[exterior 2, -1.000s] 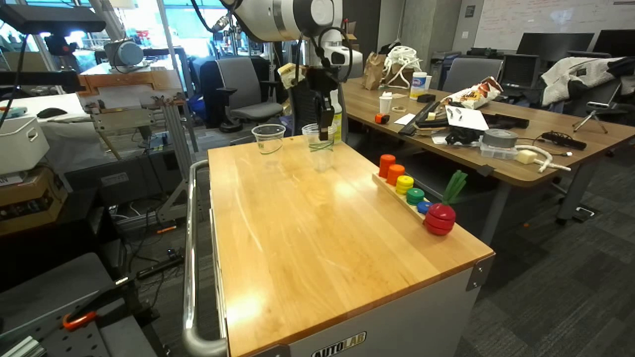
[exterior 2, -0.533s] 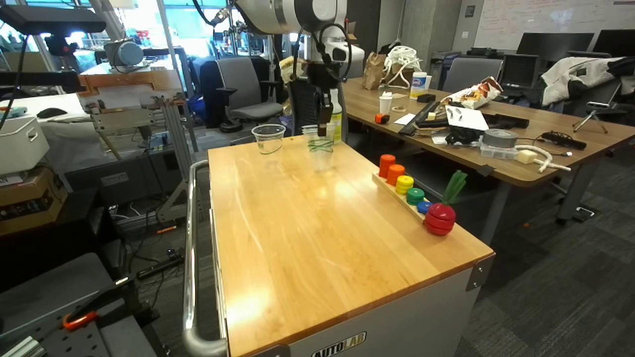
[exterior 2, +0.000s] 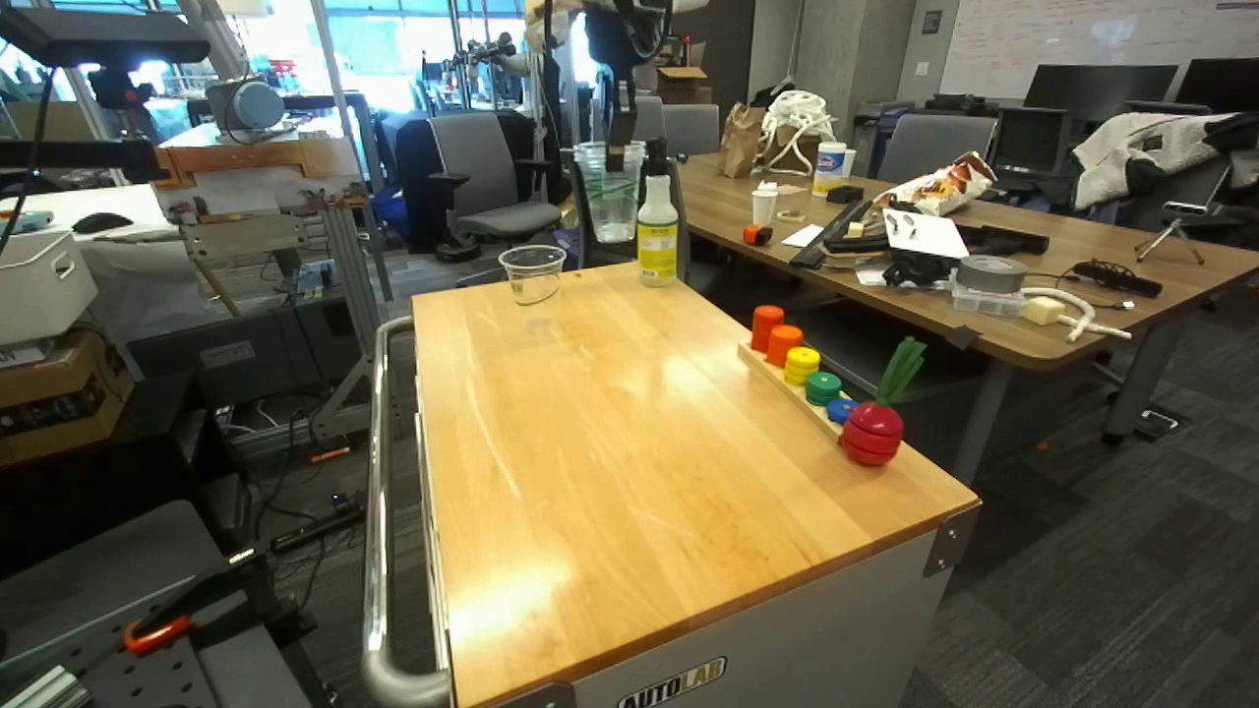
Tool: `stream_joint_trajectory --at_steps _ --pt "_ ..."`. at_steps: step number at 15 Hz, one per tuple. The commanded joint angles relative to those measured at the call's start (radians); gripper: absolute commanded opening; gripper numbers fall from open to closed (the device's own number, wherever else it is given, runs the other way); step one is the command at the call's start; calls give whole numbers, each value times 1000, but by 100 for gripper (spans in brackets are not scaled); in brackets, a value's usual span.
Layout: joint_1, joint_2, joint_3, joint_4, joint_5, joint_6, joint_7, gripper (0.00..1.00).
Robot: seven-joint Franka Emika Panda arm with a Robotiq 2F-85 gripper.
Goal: Stack the clear cups together
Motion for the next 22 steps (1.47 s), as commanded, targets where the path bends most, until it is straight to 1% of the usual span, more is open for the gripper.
stream_joint_trajectory --at_steps 1,4,9,14,18,22 --pt "-18 -126 49 -105 108 20 -109 7" --pt "-11 -136 71 -139 167 -2 -189 5" --pt "-2 -99 76 -198 146 -19 -227 6" --pt "-1 -67 81 -223 150 -37 -272 6" --pt "7 -39 82 -226 136 -26 -281 6" --pt "28 -30 79 -236 98 6 -276 6"
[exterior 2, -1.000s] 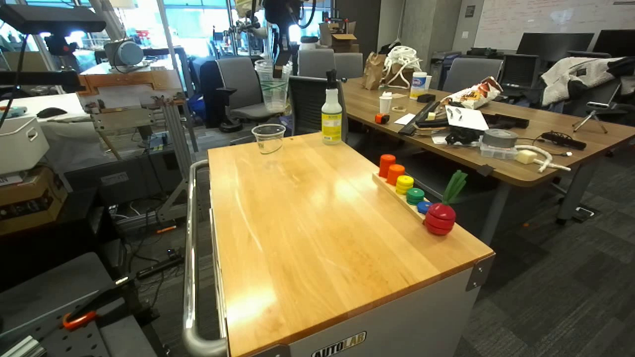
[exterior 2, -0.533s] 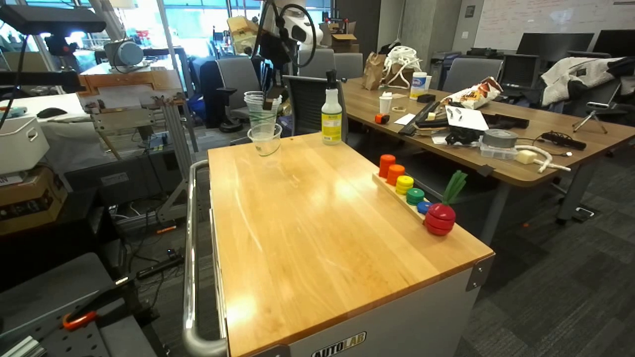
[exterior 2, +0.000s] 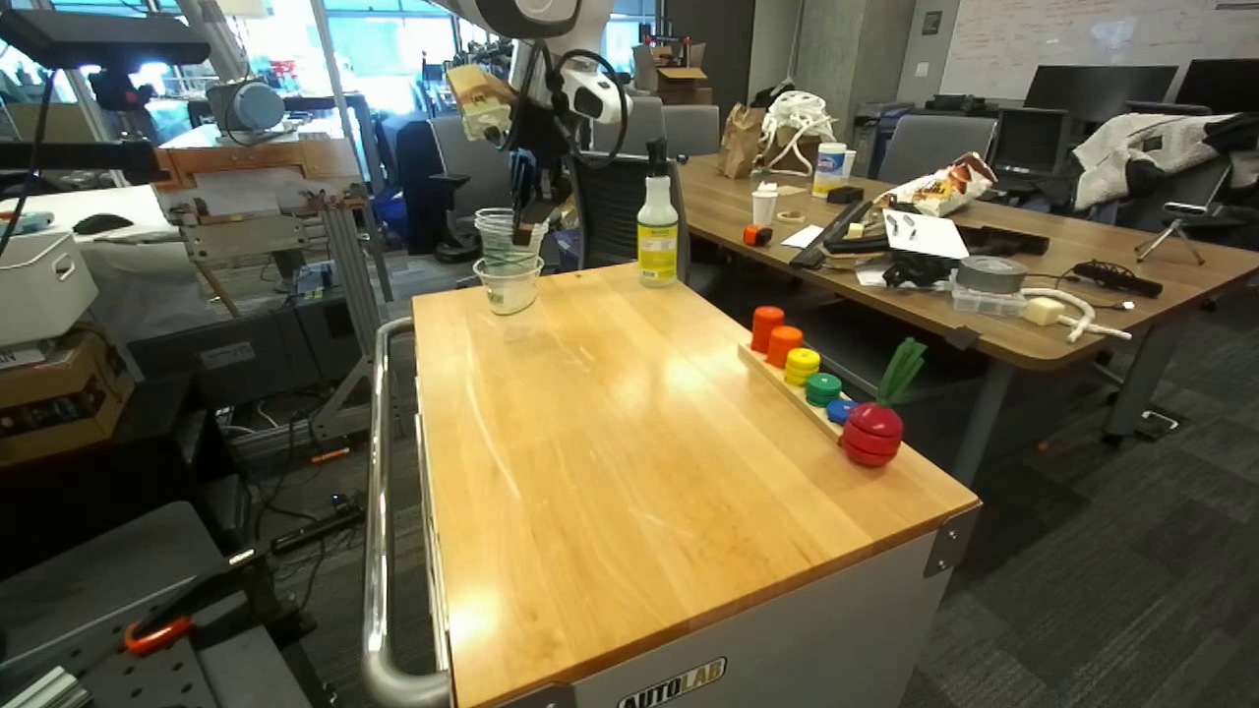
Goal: Stack the clear cups together
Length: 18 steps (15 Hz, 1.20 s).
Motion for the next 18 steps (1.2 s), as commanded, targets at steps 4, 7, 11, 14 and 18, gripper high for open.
stream_joint_trajectory --at_steps 4,7,11,14,18 --pt "34 -22 5 -27 -55 33 -16 14" --pt "46 -46 7 -47 -77 47 -22 48" --pt "50 -95 10 -73 -81 73 -24 79" --pt "52 -144 -11 -78 -176 18 21 100" --pt "33 -235 -35 -90 -285 -108 88 100"
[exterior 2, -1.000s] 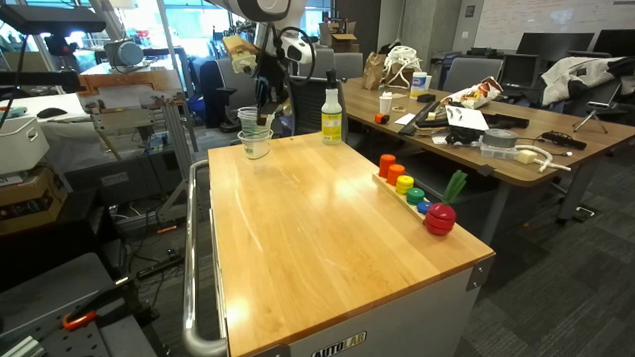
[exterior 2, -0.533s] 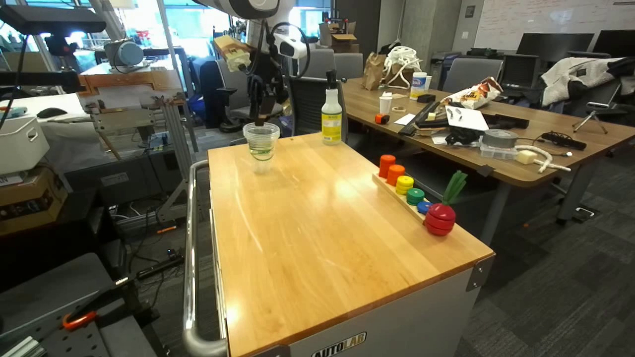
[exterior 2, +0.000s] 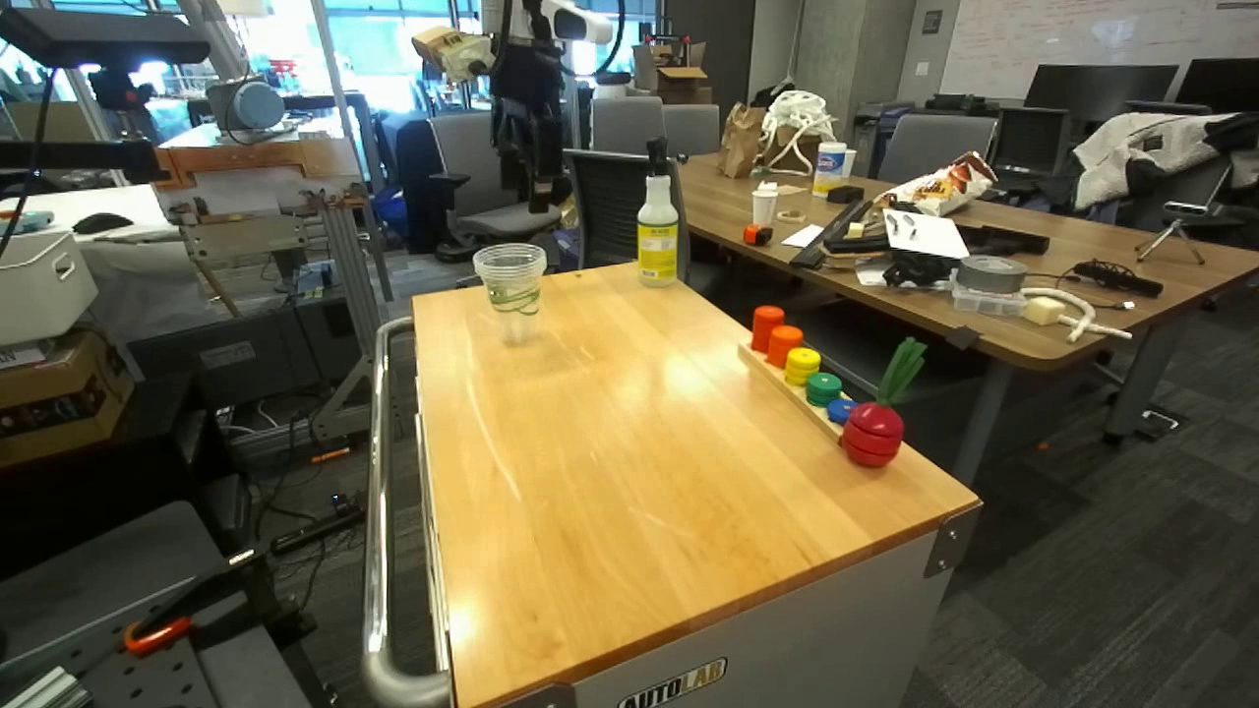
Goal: Stack the clear cups together
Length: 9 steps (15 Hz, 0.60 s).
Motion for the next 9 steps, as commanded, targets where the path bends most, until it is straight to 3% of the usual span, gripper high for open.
stream_joint_trajectory --at_steps 1,9 --pt "-19 -118 -16 -39 -68 -106 55 100" --pt "-89 -278 -23 -58 -126 -218 112 100"
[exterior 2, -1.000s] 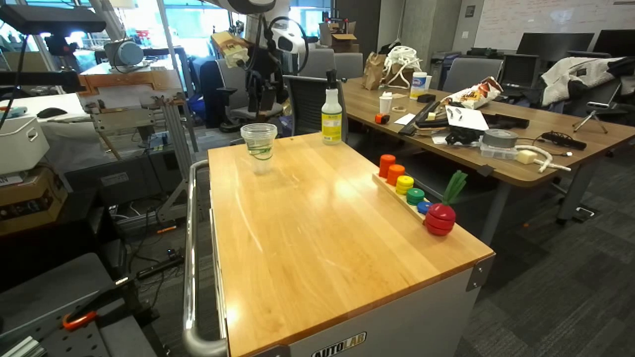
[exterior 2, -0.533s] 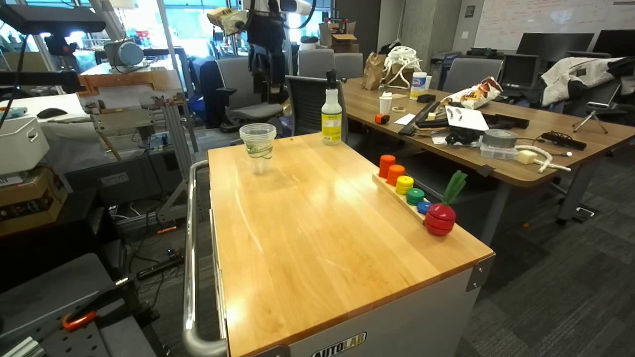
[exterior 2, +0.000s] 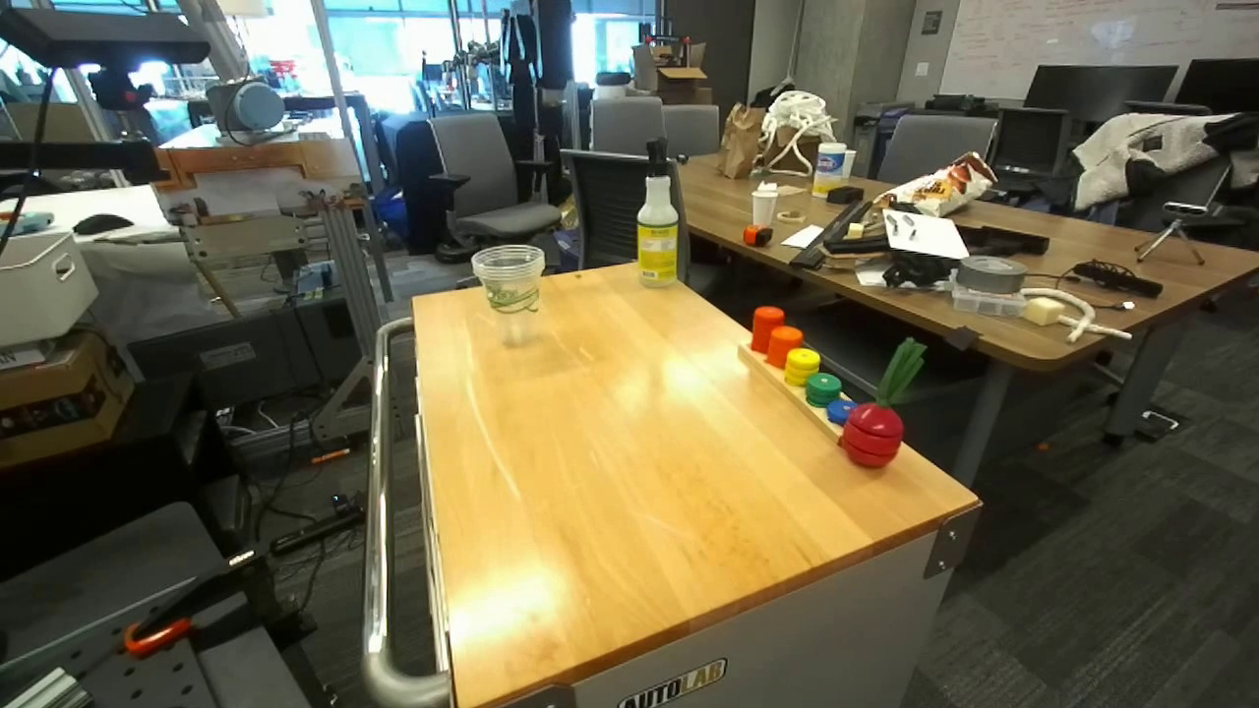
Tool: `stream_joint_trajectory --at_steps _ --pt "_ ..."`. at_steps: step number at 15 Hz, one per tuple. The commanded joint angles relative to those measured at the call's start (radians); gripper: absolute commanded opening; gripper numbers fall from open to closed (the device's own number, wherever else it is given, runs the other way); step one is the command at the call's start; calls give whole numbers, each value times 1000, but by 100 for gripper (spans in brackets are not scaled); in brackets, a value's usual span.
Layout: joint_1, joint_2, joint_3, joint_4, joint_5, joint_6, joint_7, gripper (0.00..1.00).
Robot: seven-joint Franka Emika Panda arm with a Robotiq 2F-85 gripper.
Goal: Stack the clear cups together
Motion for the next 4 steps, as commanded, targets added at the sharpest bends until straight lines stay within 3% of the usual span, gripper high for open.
stream_joint_trajectory --at_steps 1,4 --pt "-22 -16 13 -1 -3 -10 4 100" --pt "-36 -54 13 -14 -5 -17 7 100"
